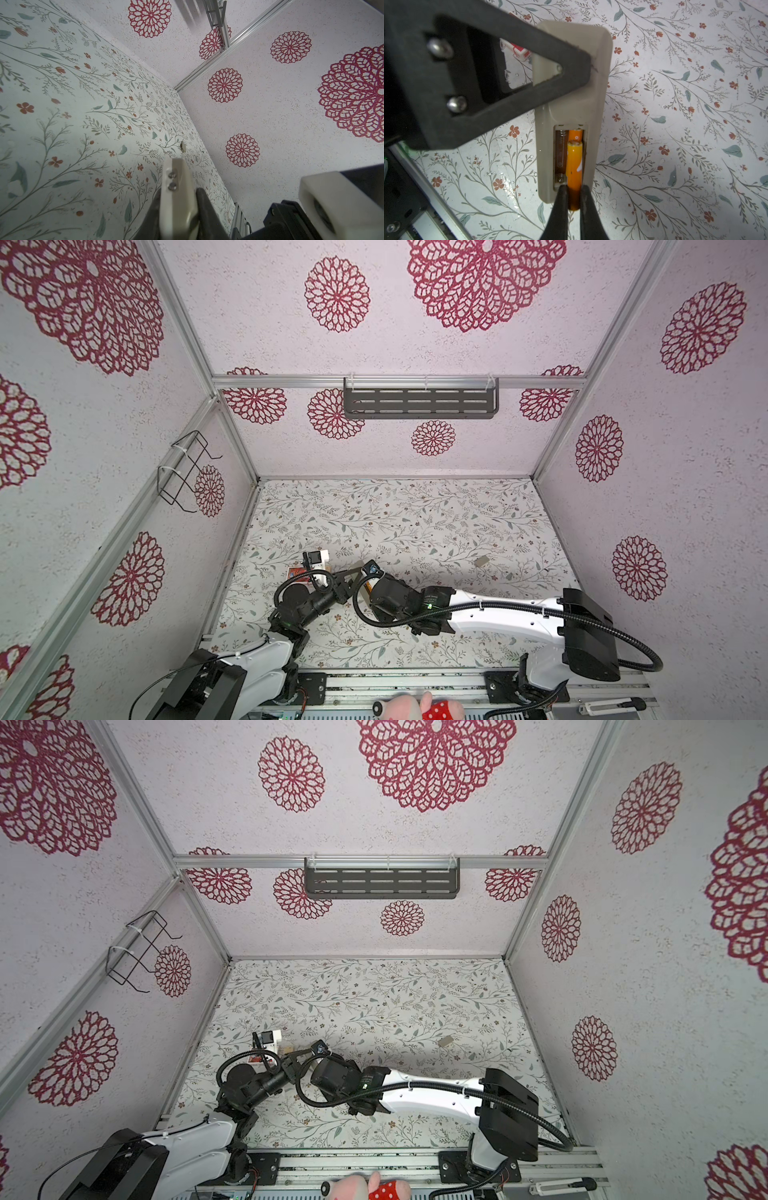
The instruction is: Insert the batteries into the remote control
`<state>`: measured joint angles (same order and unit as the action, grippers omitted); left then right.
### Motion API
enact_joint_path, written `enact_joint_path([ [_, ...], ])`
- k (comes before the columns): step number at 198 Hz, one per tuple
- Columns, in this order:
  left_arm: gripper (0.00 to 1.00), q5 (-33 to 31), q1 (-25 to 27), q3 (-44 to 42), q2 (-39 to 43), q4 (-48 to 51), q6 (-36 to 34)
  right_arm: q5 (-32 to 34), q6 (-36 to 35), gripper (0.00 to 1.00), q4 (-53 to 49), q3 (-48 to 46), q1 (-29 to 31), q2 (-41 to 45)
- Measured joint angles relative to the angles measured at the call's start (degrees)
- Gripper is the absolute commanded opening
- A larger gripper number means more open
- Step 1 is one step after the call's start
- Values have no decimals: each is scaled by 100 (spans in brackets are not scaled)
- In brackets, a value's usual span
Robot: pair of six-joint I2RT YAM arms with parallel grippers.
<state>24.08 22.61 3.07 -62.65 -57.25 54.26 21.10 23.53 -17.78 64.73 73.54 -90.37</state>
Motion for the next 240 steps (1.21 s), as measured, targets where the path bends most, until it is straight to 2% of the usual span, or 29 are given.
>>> enact_joint_path([
  [156,0,-11,39,0,-136,-105,-2,-293,7,2,2,114,-66,-221],
  [172,0,0,46,0,-199,-177,0,-293,7,5,-4,114,-70,-221],
  [240,0,-66,107,-2,-651,-745,343,-282,55,6,-238,262,-109,-225],
])
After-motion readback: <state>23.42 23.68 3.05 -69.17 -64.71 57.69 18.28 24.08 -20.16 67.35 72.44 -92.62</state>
